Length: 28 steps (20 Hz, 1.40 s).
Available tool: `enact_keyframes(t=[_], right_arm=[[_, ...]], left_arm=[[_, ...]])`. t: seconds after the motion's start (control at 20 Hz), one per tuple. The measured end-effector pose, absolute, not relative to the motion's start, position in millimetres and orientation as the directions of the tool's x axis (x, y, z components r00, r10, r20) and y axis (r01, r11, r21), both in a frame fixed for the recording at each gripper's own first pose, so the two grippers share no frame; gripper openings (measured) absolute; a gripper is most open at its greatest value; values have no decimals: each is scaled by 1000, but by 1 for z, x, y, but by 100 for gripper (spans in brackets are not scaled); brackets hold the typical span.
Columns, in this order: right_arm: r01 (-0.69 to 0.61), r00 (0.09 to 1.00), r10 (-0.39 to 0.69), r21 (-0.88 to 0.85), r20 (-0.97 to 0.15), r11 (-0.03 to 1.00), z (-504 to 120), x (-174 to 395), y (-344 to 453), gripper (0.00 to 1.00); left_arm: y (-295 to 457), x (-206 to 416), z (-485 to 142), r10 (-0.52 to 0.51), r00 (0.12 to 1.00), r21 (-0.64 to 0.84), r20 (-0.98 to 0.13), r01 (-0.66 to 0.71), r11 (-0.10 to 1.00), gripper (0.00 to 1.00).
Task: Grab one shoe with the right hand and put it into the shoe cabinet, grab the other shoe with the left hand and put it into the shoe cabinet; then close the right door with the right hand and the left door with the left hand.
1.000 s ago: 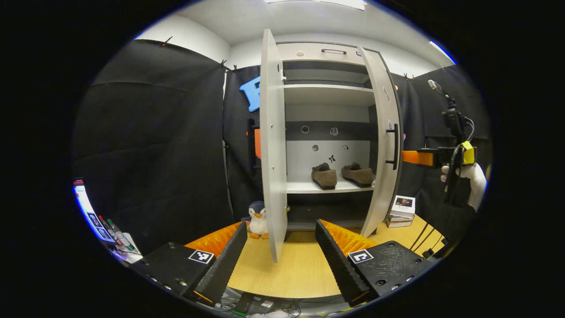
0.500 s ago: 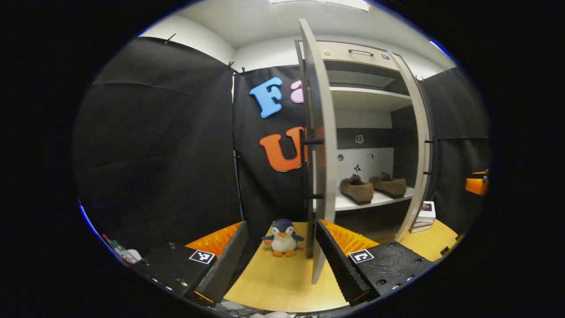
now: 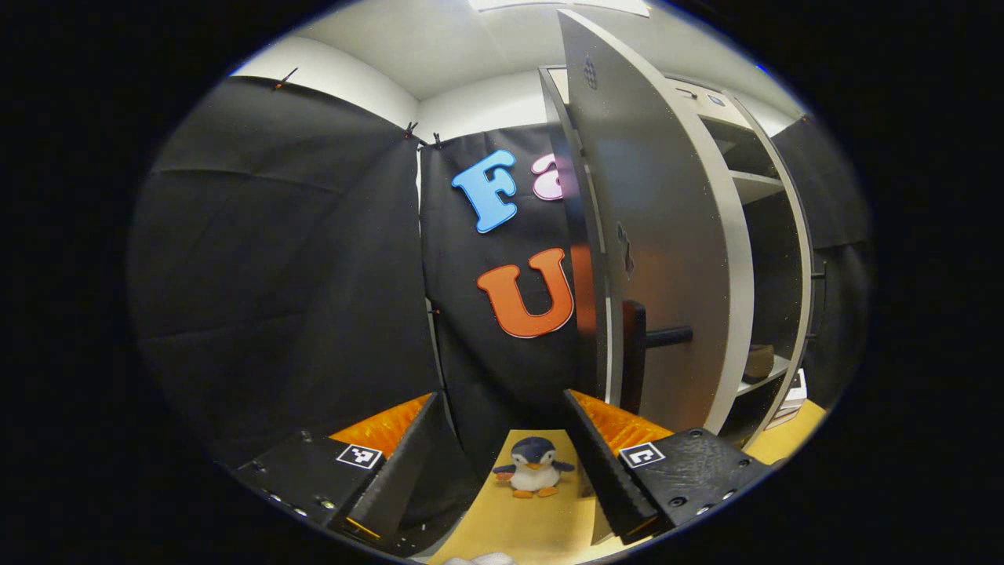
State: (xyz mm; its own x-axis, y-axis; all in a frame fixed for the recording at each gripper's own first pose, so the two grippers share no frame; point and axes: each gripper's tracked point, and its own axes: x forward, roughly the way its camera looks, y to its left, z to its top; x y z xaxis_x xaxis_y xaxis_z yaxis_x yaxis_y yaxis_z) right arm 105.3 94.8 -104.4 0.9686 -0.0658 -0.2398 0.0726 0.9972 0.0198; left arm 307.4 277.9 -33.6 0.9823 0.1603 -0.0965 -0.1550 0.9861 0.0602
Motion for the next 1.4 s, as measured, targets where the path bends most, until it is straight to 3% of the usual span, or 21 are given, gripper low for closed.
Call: enact_keyframes(t=[0.05,0.1,0.15,0.25,0.35,0.55,0.75,1.0,1.4], right_arm=[[78,968,-67,33,-240,996,-105,103,92,98],[79,967,-67,40,-244,996,-105,102,90,98],[81,966,-68,42,-251,996,-106,100,87,98],[71,966,-59,39,-251,997,-104,97,80,97],[59,968,-51,25,-244,998,-101,95,72,98],[26,970,-19,28,-241,999,-100,96,53,98],[1,967,10,42,-255,999,-99,99,26,98],[-18,969,25,31,-244,999,-88,96,-2,98],[-56,979,63,41,-194,998,-64,105,-6,97]], left_arm=[[276,307,-31,156,985,66,-81,-150,986,89],[274,305,-31,155,985,65,-71,-150,987,93],[269,305,-31,143,987,62,-72,-138,988,89],[263,302,-34,147,985,65,-86,-142,988,94],[250,300,-35,134,987,70,-88,-128,989,86],[199,299,-29,91,992,89,-89,-83,992,86],[140,315,-31,35,995,63,-89,-29,998,89],[103,324,-29,64,993,43,-100,-60,997,96],[66,267,-27,13,994,15,-109,-11,1000,96]])
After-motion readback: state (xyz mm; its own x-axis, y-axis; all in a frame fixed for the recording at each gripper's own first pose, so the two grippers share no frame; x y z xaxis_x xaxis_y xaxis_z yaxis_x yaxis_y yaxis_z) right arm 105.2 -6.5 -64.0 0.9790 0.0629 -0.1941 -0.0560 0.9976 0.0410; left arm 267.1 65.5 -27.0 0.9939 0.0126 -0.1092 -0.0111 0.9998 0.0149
